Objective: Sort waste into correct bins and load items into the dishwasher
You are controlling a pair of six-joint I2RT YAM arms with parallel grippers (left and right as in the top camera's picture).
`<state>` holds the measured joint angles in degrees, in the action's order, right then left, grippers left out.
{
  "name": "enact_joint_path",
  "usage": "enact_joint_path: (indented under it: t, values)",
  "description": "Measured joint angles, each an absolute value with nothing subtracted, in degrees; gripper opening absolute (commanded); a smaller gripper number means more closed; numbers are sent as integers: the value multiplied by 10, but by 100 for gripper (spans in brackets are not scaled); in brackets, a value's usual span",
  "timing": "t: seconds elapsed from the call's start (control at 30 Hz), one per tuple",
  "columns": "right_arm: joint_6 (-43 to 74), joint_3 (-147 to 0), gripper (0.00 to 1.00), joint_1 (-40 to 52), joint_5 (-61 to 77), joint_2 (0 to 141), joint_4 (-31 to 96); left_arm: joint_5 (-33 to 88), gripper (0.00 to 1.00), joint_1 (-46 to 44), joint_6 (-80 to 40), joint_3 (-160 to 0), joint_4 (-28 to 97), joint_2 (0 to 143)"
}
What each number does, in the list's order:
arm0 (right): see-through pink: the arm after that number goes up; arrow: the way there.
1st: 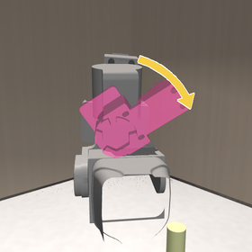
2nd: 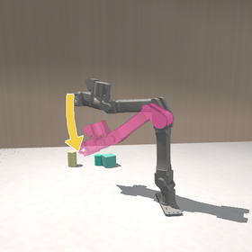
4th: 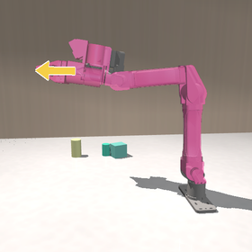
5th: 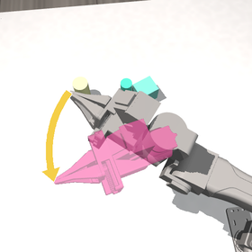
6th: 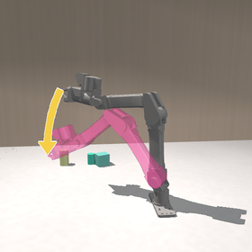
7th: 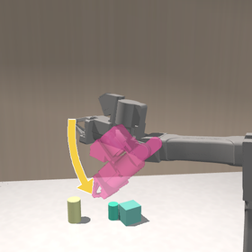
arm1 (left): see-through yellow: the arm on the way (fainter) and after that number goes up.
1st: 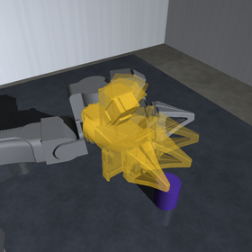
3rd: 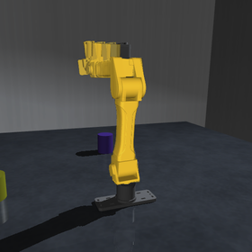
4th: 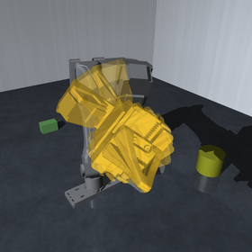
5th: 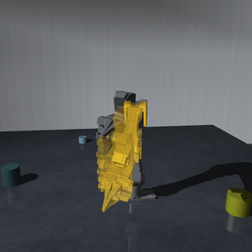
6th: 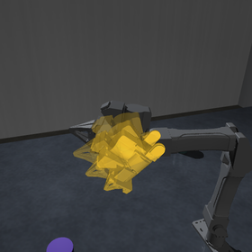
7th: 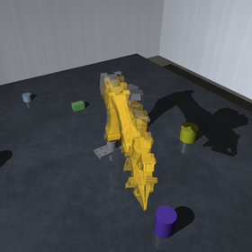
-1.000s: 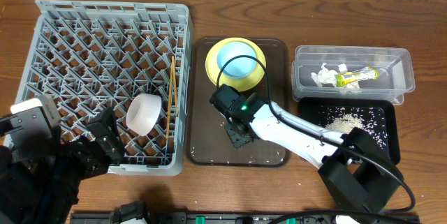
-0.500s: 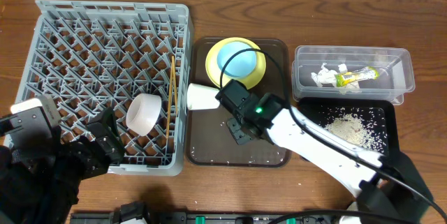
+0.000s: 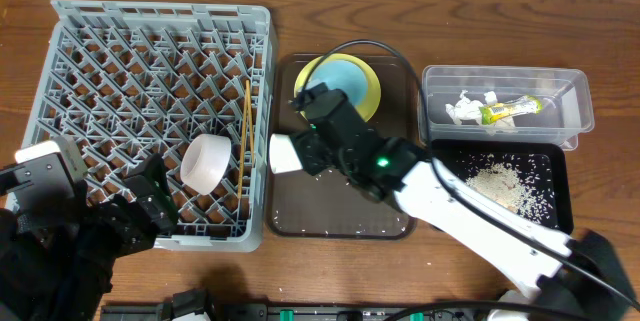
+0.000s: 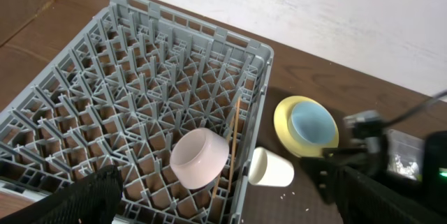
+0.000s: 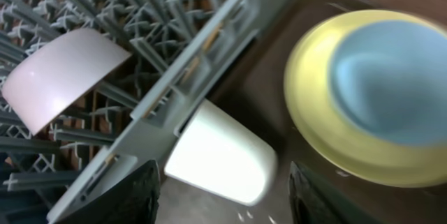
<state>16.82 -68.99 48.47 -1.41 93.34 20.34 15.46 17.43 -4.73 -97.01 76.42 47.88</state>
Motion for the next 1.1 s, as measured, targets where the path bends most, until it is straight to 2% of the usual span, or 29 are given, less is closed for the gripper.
enact_joint_path:
  t: [0.3,0.73,0.97,1.1]
  values:
    - [152,-689,57,560,-3,1047,150,155,97,174,-47,-970,764,479]
    - [138,-688,50,577,-181,1008,354,155,97,174,-47,-970,764,479]
    - [137,-688,48,577,-202,984,368,155,97,174,-47,-970,764,479]
    - [136,-688,49,580,-151,969,385,155,97,174,-47,-970,764,479]
